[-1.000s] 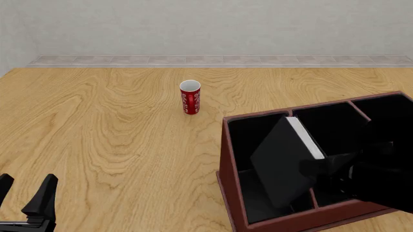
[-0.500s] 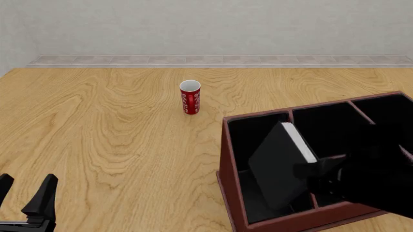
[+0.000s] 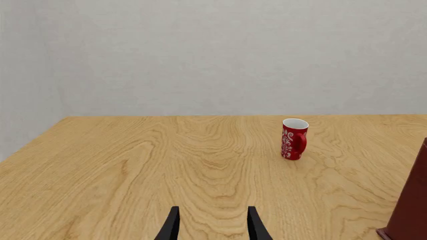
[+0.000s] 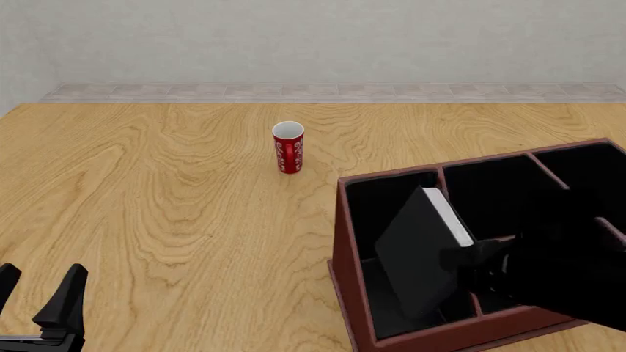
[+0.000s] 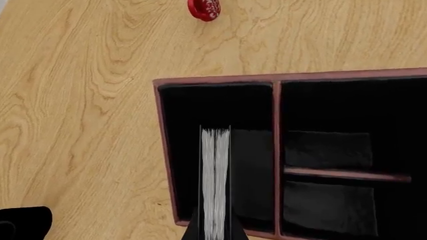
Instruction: Pick up the book and place it in the left compartment of the caddy.
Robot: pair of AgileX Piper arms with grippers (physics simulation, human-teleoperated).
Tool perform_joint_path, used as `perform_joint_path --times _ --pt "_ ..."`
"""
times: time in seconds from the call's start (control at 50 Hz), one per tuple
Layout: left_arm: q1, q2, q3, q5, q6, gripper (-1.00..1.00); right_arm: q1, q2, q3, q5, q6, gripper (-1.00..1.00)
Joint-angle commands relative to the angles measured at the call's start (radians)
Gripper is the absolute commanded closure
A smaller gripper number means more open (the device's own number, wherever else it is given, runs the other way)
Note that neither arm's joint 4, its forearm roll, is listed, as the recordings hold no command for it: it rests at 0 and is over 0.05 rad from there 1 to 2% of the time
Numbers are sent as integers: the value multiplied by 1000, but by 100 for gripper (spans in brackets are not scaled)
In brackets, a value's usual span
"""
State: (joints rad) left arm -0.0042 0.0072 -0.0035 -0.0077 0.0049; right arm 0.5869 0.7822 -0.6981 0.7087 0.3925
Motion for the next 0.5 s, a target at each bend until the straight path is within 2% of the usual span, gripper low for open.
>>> perform_joint_path --times 0.02,0.5 --pt "4 -3 1 2 0 -100 5 11 3 -22 23 100" --pt "4 -3 1 2 0 -100 6 43 48 -78 39 100"
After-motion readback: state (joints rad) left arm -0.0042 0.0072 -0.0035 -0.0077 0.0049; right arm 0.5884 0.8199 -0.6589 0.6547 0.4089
